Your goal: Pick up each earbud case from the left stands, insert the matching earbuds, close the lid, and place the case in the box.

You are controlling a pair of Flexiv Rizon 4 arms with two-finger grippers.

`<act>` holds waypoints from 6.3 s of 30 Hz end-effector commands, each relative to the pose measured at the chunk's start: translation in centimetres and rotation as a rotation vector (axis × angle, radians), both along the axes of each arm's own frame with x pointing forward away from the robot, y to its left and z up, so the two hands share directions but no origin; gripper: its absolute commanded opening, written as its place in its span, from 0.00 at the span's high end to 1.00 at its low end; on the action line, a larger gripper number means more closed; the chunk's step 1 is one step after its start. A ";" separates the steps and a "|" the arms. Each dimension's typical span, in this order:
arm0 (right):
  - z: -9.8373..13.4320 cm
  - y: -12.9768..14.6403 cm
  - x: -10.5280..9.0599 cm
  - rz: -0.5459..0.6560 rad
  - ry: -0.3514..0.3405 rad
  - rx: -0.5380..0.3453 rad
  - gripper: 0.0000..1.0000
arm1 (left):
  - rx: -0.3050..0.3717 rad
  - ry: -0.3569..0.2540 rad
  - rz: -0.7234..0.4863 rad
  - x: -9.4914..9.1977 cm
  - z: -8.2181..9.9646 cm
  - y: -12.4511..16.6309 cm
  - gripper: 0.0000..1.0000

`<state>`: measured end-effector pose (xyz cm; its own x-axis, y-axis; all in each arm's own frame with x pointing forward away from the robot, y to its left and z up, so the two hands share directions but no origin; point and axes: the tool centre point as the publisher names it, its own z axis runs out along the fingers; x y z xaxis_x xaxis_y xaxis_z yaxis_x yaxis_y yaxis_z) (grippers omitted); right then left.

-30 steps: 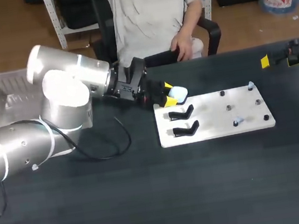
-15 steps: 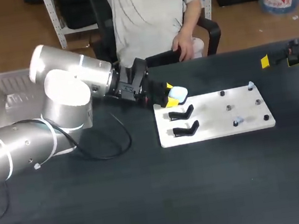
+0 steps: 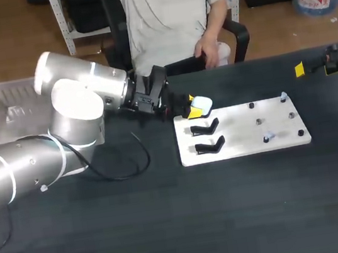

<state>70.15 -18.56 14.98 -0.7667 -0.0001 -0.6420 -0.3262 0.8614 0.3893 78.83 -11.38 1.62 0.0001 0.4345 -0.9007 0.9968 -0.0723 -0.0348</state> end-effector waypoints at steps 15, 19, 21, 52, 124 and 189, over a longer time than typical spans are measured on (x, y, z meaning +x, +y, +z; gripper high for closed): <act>0.0 -0.1 0.0 0.002 0.000 0.001 0.00 | -0.168 -0.079 0.098 -4.5 7.9 3.6 1.00; 0.0 -0.1 0.0 0.002 0.000 0.001 0.00 | -0.206 -0.079 0.108 -6.5 9.4 3.9 1.00; 0.0 -0.1 0.0 0.002 0.000 0.001 0.00 | -0.223 -0.100 0.101 -7.6 9.7 4.1 1.00; 0.0 -0.1 0.0 0.002 0.000 0.001 0.00 | -0.336 -0.121 0.178 -11.3 12.1 3.9 1.00; 1.0 18.3 -7.2 0.407 0.000 -0.126 0.00 | -0.500 -0.082 -0.057 -13.8 11.7 -1.0 1.00; 1.0 8.3 0.4 0.187 0.100 -0.513 0.00 | -0.481 -0.085 -0.031 -13.9 11.3 -0.4 1.00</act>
